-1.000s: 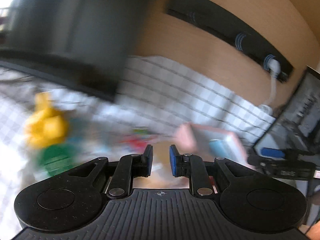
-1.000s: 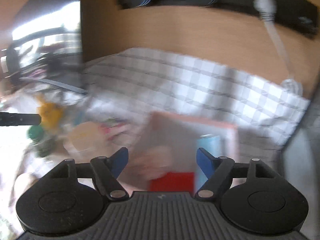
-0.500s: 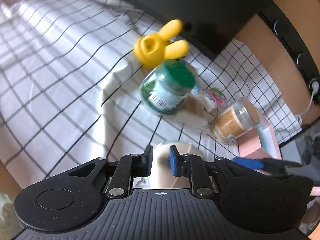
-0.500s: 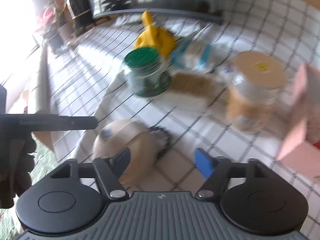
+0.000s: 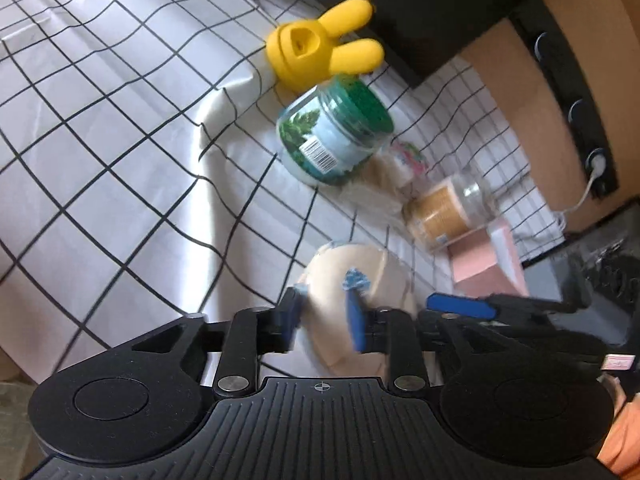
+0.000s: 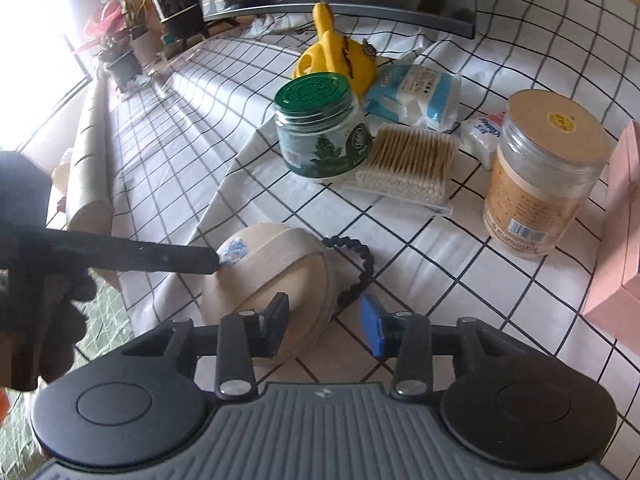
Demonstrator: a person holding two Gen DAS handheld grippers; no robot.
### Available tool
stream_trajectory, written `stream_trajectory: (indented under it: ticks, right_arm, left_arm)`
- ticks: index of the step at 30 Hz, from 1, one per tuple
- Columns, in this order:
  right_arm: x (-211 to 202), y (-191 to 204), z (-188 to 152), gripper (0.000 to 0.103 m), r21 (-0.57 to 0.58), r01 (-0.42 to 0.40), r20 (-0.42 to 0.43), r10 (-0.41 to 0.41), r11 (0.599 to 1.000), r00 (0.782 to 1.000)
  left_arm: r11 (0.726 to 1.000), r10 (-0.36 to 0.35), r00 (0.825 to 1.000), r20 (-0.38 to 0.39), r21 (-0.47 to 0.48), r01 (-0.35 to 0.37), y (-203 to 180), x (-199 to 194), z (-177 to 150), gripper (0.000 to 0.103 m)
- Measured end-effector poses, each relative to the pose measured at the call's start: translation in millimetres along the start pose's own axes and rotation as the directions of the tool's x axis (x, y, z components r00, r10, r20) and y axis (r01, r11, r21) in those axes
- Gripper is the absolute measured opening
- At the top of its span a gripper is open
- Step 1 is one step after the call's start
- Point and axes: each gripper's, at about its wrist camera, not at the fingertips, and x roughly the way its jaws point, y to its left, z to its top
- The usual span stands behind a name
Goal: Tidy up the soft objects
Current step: 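Grasp the beige round zippered pouch with the left tool, then lift the beige pouch with the left tool toward the pink box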
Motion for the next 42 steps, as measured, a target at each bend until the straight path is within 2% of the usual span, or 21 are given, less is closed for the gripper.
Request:
stream_trajectory:
  ticks: [1,3,7,10,12,18,21,25,27,30,34,36,39,42]
  right_arm:
    - [0,2,0,0.036,-0.01,-0.008,-0.003,0.008,1.0,1.0]
    - [0,6,-2,0.036,-0.034,-0.008,-0.005,0.008,0.999,1.0]
    - [3,7,-4,0.036,-0.048,-0.04,-0.009,0.04,0.998,0.999]
    - [3,6,-6,0.036,-0.059,-0.059,-0.01,0.058,0.997,0.998]
    - [3,2,-7,0.036,-0.062,-0.075,-0.012,0.075,0.995,0.997]
    - [-5,-7,-15,0.036,-0.064,-0.127,0.002,0.128,0.99,0.992]
    - [-9,-13,-22,0.036,-0.076,-0.134,0.02,0.135,0.988,0.991]
    - [-17,-33,-31,0.037,-0.069,-0.154,0.064,0.158,0.986,0.985]
    - [-20,-45,-36,0.037,-0.049,-0.171,0.095,0.175,0.984,0.98]
    - [-24,-63,-46,0.037,0.003,-0.202,0.135,0.2,0.979,0.97]
    - [-23,-78,-57,0.037,0.04,-0.211,0.142,0.203,0.977,0.969]
    - [-22,-83,-60,0.037,0.041,-0.203,0.135,0.196,0.978,0.971]
    - [-23,-85,-60,0.037,0.031,-0.185,0.129,0.18,0.982,0.975]
    - [-27,-87,-62,0.037,0.016,-0.163,0.128,0.16,0.986,0.979]
  left_arm:
    - [1.0,0.012,1.0,-0.007,0.001,-0.012,0,2,0,0.051]
    - [1.0,0.017,1.0,-0.02,0.001,-0.017,0,5,0,0.055]
    - [0.996,-0.087,0.995,-0.053,-0.027,0.085,-1,20,-6,0.054]
    - [0.993,-0.097,0.995,-0.028,-0.068,0.095,-1,25,-7,0.054]
    - [0.996,-0.075,0.997,-0.019,-0.054,0.074,-8,22,-7,0.054]
    - [0.997,-0.028,1.0,-0.011,0.077,0.028,-46,9,-5,0.057]
    - [0.994,0.001,0.999,-0.044,0.107,0.004,-60,17,-4,0.06]
    - [0.987,0.067,0.994,-0.081,0.151,-0.054,-83,29,-7,0.06]
    - [0.975,0.11,0.992,-0.069,0.203,-0.094,-104,30,-9,0.059]
    - [0.962,0.13,0.991,-0.043,0.248,-0.115,-130,27,-10,0.057]
    - [0.943,0.172,0.983,-0.057,0.298,-0.148,-155,42,-9,0.045]
    - [0.934,0.197,0.978,-0.076,0.319,-0.163,-163,55,-10,0.047]
    - [0.92,0.224,0.973,-0.057,0.343,-0.192,-175,71,-12,0.05]
    - [0.886,0.276,0.961,-0.024,0.393,-0.245,-191,79,-13,0.049]
